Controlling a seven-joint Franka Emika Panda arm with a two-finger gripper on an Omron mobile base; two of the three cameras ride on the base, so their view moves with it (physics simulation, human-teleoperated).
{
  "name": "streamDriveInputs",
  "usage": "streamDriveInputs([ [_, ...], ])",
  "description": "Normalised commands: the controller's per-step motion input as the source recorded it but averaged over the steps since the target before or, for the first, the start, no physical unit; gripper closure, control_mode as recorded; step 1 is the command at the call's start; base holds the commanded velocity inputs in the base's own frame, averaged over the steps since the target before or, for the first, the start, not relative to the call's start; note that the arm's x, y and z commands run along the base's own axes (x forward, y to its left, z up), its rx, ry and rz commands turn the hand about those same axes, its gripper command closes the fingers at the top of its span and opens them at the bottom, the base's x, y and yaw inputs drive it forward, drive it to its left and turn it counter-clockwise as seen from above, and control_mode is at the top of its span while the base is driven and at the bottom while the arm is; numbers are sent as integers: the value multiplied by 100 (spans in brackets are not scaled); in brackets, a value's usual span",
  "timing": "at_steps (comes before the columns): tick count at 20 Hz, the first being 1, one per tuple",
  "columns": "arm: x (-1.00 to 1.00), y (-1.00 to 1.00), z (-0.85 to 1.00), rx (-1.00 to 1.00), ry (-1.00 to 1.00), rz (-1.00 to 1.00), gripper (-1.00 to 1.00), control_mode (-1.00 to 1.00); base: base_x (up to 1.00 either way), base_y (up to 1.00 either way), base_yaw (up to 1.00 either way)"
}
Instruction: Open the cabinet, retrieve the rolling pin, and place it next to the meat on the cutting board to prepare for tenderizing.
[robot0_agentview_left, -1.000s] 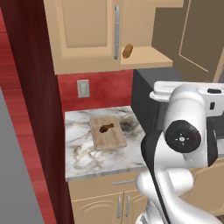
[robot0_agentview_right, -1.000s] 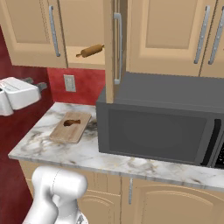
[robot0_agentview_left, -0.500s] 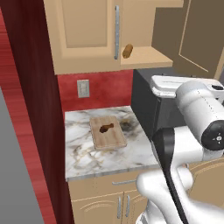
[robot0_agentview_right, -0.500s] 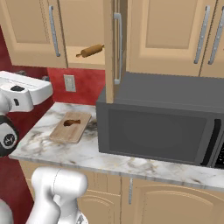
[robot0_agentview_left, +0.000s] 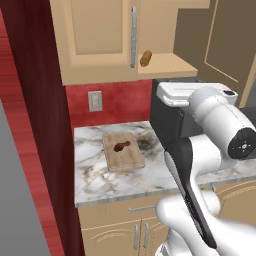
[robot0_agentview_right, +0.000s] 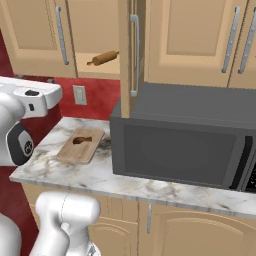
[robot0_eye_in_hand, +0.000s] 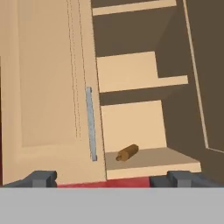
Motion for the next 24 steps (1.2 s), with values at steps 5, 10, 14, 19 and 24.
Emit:
streamDriveInputs([
  [5, 46, 33, 5, 0, 0, 3, -100, -100, 0, 0, 0],
  [10, 50, 28, 6, 0, 0, 0, -100, -100, 0, 0, 0],
  [14, 56, 19, 0, -1, 0, 0, -100, -100, 0, 0, 0],
  [19, 50, 6, 0, -1, 0, 0, -100, -100, 0, 0, 0],
  [24, 45, 0, 0, -1, 0, 0, -100, -100, 0, 0, 0],
])
